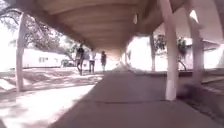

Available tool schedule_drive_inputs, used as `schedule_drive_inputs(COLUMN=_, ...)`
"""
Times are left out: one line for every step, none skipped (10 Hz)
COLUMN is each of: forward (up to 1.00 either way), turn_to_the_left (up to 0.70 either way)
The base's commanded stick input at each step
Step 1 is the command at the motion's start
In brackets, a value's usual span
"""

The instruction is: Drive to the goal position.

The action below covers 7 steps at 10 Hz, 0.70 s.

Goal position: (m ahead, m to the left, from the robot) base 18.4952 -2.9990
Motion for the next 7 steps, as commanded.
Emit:
schedule_drive_inputs(forward=0.85, turn_to_the_left=0.00)
schedule_drive_inputs(forward=0.85, turn_to_the_left=0.00)
schedule_drive_inputs(forward=0.85, turn_to_the_left=0.00)
schedule_drive_inputs(forward=0.85, turn_to_the_left=0.00)
schedule_drive_inputs(forward=0.85, turn_to_the_left=0.00)
schedule_drive_inputs(forward=0.85, turn_to_the_left=0.00)
schedule_drive_inputs(forward=0.85, turn_to_the_left=0.00)
